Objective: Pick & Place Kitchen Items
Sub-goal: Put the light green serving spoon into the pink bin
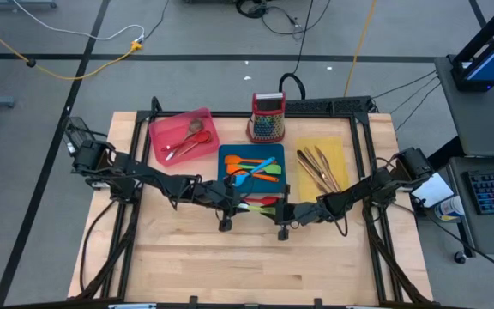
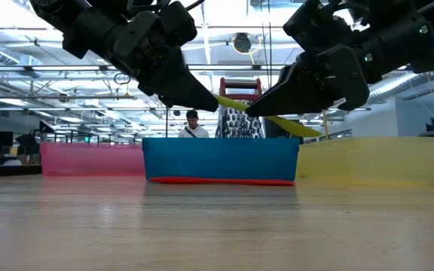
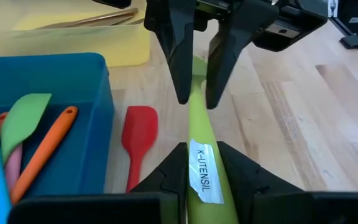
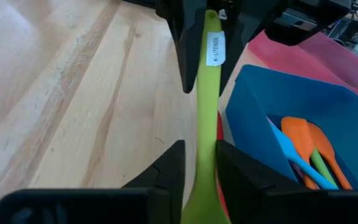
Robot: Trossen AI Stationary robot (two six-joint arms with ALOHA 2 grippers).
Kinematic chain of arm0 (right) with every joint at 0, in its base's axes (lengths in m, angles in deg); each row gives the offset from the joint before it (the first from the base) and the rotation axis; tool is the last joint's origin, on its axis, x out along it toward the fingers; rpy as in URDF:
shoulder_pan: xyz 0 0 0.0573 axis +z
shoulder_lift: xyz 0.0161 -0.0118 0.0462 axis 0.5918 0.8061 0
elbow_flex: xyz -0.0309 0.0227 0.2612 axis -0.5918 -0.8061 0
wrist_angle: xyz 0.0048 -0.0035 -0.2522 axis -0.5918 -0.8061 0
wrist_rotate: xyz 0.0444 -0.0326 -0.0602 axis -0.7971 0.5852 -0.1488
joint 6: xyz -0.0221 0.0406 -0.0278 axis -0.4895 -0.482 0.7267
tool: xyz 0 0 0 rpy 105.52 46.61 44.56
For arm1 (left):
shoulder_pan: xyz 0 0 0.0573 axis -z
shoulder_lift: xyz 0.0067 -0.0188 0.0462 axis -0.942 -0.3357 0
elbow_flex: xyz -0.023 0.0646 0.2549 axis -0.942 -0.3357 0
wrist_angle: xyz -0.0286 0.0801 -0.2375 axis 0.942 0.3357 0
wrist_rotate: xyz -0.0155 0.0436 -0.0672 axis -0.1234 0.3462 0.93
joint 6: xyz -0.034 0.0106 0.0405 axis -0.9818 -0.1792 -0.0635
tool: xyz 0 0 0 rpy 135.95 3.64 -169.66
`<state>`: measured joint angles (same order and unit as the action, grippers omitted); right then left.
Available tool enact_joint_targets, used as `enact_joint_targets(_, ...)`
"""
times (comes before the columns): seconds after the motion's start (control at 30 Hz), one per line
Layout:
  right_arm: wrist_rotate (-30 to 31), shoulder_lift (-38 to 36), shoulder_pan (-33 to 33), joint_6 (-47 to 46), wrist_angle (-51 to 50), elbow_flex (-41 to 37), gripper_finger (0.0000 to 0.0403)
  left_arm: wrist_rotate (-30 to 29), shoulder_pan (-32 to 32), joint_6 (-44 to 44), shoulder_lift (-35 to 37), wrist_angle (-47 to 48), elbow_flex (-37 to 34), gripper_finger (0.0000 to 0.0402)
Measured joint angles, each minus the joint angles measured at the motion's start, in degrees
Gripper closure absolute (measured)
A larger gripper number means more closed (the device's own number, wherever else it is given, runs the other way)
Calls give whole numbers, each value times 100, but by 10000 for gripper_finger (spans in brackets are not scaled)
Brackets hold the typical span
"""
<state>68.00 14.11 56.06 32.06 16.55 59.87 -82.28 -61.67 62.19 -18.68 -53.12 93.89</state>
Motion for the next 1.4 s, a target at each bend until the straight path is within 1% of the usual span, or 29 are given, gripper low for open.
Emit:
enact_joint_targets(0.1,17,8,2,129,99,0,295,-33,-2,-54,0,7,0,337)
enact_joint_targets(0.23,63,6,7,557,545,0,270,-63,-7,-58,2,20,0,336)
enact_joint_targets(0.4,689,6,70,1491,1251,0,253,-109,-10,38,4,52,0,336)
enact_joint_targets(0.5,778,6,140,2037,1594,0,248,-355,-11,150,61,126,0,334)
enact_joint_targets(0.57,767,6,183,2214,1682,0,248,-585,-30,245,200,317,0,333)
enact_joint_targets(0.73,766,6,268,2197,1566,3,249,-1106,-129,245,736,934,1,332)
enact_joint_targets(0.97,767,6,324,2148,1401,0,246,-1943,-265,433,1715,2070,4,331)
enact_joint_targets(1.03,767,6,321,2060,1403,0,247,-2214,-341,457,1931,2255,9,331)
enact_joint_targets(1.1,767,6,321,2030,1341,0,247,-2545,-422,460,2141,2671,7,331)
enact_joint_targets(1.2,765,6,321,2026,1279,0,247,-2878,-610,450,2355,3099,7,331)
enact_joint_targets(1.4,765,6,321,1828,1226,0,247,-3421,-1158,99,2620,4106,4,330)
